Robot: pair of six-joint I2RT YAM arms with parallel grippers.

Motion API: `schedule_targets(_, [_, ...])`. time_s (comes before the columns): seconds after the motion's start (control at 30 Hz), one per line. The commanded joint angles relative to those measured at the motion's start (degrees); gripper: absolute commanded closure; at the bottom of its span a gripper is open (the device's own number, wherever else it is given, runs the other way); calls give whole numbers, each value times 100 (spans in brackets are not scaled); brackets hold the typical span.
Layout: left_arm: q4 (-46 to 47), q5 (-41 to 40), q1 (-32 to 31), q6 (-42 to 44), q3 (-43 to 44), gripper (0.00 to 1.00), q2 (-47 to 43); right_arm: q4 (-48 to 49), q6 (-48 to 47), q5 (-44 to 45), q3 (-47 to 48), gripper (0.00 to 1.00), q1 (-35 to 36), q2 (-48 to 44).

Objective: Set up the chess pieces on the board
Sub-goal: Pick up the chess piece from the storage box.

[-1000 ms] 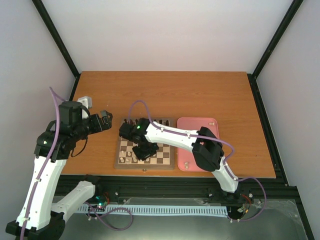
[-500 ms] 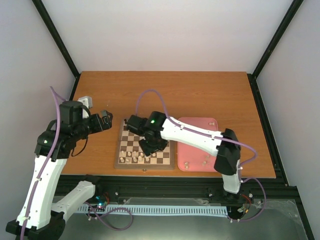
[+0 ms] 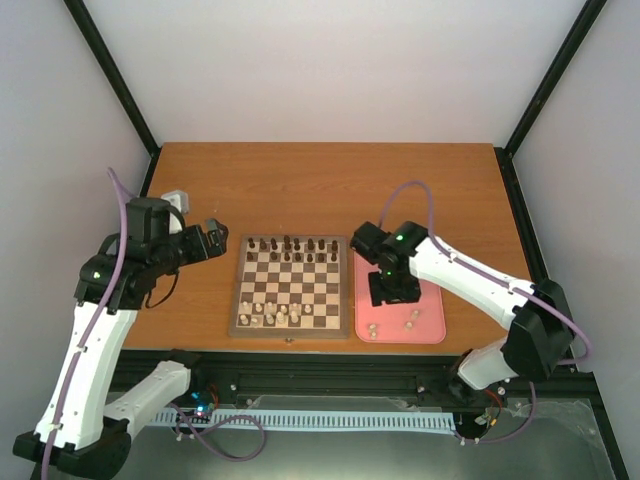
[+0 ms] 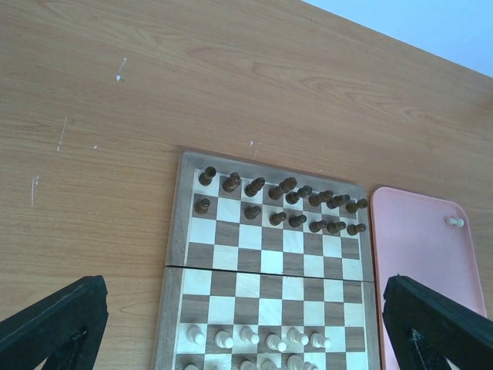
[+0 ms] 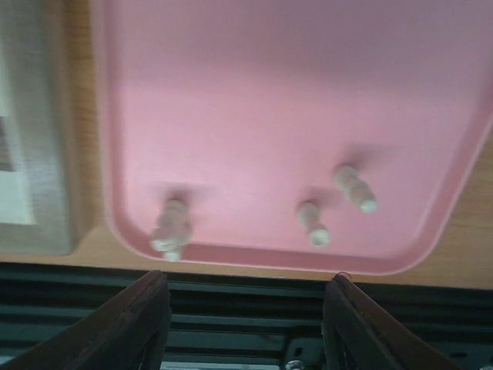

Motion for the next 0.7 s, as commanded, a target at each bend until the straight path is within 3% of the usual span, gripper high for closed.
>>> schedule_targets(0.0, [129,127,37,73,92,0,55,273,127,36,-792,45,-495,-420])
schedule_targets(0.2, [219,208,32,53,24,0,142,834,-189,-137,-1466,46,-1219,-528])
schedule_targets(0.67, [230,175,38,51,42,0,289,1410,-587,-289,-1961,53,-1774,-129])
